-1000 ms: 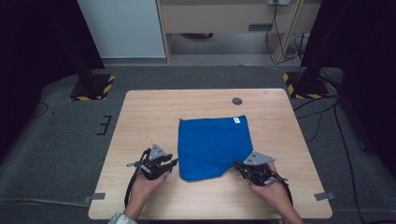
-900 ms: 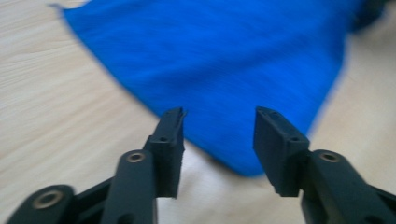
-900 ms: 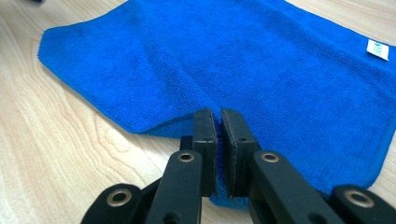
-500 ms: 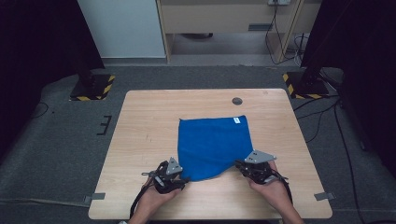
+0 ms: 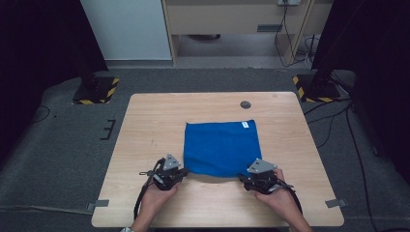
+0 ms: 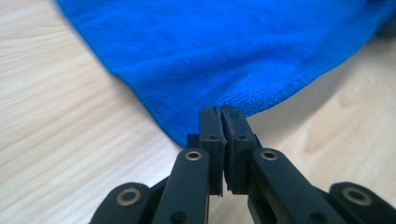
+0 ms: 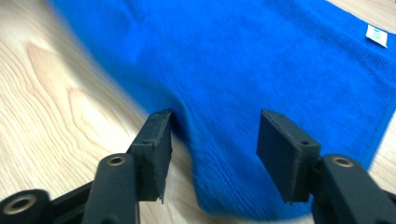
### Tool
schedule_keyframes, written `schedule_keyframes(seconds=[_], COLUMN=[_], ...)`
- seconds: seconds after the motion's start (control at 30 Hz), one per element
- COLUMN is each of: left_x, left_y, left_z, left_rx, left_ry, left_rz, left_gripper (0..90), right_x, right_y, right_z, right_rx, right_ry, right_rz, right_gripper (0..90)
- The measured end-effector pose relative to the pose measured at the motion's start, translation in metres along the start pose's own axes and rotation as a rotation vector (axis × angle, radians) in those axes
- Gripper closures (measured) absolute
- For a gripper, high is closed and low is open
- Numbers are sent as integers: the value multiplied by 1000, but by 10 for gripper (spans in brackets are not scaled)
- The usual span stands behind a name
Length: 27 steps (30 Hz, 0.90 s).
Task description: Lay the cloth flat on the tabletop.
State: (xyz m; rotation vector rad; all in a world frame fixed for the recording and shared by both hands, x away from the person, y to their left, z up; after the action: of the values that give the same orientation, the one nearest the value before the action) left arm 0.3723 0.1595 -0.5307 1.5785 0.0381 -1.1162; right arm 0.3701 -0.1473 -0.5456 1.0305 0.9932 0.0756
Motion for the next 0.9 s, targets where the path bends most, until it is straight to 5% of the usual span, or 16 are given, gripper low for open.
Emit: schedule_keyframes(seconds=[0.17,0.33,0.57,0.7,0.8,0.9], left_x=[-4,-4,-11,-13,-14,-16], left_y=[-2,-1,-9,-13,-16,-21], left_z=[-16,-10,5,17,24,28], left_rx=[-62,-37,14,40,59,68], left_ry=[2,-4,-40,-66,-74,-82], left_rz=[14,11,-32,-60,-79,-89], left_gripper=[872,872,873,872,871,850], right_x=[-4,-10,-31,-41,-48,-57], right_y=[-4,-7,-7,-12,-16,-20], right_z=[5,12,12,15,14,11], right_rx=[-5,23,32,36,26,21], right_ry=[-24,-60,-6,1,15,42], right_rz=[-10,-38,5,-6,-18,-15], right_gripper=[451,500,737,788,786,672])
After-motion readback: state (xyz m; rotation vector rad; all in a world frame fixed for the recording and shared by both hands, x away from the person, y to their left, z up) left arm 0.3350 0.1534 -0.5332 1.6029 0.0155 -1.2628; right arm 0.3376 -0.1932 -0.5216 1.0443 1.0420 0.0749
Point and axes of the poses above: each handheld gripper's, and its own axes: x roughly forward along the jaws, y roughly out of its top, z roughly to its right, the point moved 4 cm from there along x, roughly forward along the jaws, and after that the axes turned 1 degree about -x, right-handed, at the moved point
